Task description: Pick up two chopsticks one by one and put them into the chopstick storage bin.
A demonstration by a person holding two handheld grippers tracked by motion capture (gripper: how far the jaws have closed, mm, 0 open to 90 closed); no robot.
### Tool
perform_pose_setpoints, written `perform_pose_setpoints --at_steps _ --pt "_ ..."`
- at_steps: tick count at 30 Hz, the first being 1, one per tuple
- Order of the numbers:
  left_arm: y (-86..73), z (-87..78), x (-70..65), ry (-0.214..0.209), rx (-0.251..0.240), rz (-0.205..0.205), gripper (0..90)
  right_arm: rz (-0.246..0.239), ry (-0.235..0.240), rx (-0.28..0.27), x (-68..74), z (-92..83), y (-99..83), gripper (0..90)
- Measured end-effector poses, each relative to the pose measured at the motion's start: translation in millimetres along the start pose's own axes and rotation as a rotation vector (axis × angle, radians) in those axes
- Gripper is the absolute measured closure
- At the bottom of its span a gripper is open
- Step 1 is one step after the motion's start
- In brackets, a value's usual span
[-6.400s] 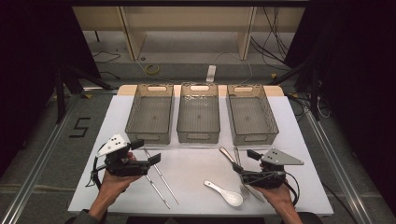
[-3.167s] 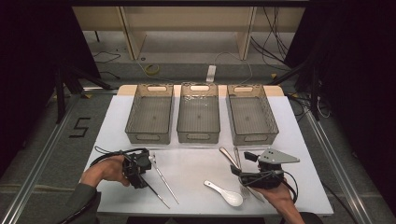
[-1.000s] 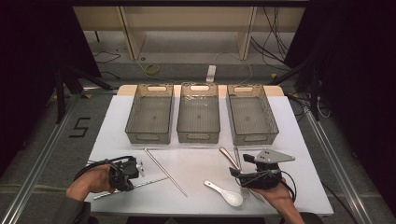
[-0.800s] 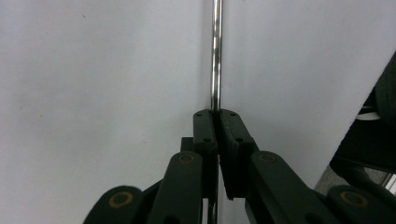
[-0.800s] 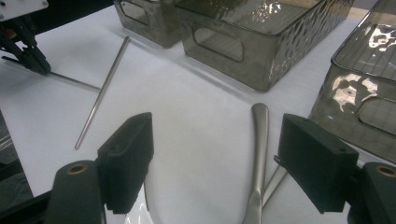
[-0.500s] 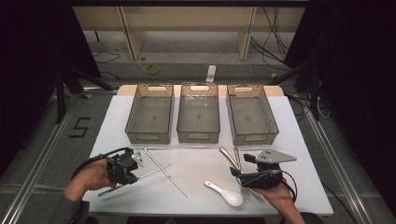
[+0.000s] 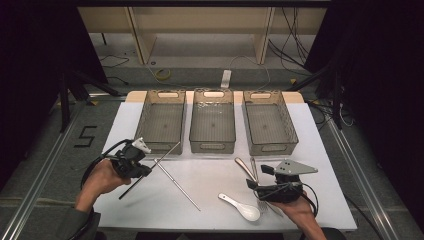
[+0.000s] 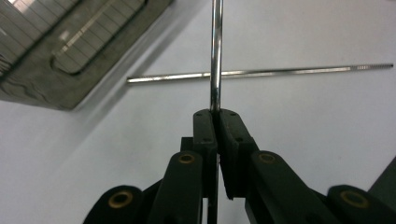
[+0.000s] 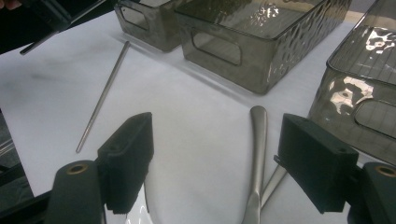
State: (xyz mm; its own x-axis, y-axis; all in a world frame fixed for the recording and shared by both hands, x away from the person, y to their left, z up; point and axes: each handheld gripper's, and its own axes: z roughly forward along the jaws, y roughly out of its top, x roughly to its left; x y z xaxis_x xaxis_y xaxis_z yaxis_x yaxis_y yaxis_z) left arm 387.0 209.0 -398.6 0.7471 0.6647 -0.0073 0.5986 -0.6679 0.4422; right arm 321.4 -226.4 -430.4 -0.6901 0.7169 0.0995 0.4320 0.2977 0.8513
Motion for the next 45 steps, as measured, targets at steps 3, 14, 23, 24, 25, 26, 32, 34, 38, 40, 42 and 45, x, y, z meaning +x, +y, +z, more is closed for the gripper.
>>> perform_pose_setpoints --at_steps 3,14,23,24,25,26,32,34,38,40,42,45 --pt "6.5 -2.5 4.1 -0.015 -0.030 -0.007 85.5 0.003 0.000 -0.002 -1.1 -0.1 -0.2 27.7" --pt "36.3 -14.6 17.4 0.020 -0.129 -0.020 85.5 0.008 -0.002 -0.005 -1.5 -0.8 -0.1 27.6" --pt "59.4 -30.0 44.5 0.072 -0.196 -0.077 85.4 0.010 -0.003 -0.006 -1.8 -1.5 -0.1 27.6" --pt "61.1 -30.1 47.5 0.079 -0.200 -0.084 85.4 0.010 -0.002 -0.008 -1.8 -1.3 -0.2 27.7" --pt "62.8 -30.6 50.8 0.082 -0.202 -0.091 85.4 0.009 -0.002 -0.007 -1.7 -1.3 -0.2 27.6" --pt "64.5 -31.1 54.2 0.084 -0.208 -0.100 85.4 0.010 -0.002 -0.007 -1.7 -1.3 -0.2 27.7" --pt "77.0 -33.4 70.5 0.093 -0.233 -0.142 85.4 0.009 -0.002 -0.007 -1.9 -1.2 -0.3 27.6" --pt "81.0 -34.8 74.6 0.096 -0.241 -0.148 85.4 0.010 -0.003 -0.006 -2.0 -1.3 -0.3 27.6" --pt "87.7 -37.3 83.3 0.111 -0.266 -0.170 85.4 0.009 -0.001 -0.004 -2.1 -1.1 -0.3 27.6" --pt "91.0 -35.8 85.3 0.113 -0.277 -0.179 85.4 0.008 0.000 -0.004 -1.8 -1.0 -0.1 27.6" --pt "95.1 -32.2 84.7 0.135 -0.268 -0.169 85.4 0.005 0.001 -0.006 -1.5 -0.8 -0.1 27.6" --pt "99.0 -28.6 89.7 0.139 -0.293 -0.194 85.4 0.007 0.001 -0.006 -1.7 -1.0 -0.2 27.6"
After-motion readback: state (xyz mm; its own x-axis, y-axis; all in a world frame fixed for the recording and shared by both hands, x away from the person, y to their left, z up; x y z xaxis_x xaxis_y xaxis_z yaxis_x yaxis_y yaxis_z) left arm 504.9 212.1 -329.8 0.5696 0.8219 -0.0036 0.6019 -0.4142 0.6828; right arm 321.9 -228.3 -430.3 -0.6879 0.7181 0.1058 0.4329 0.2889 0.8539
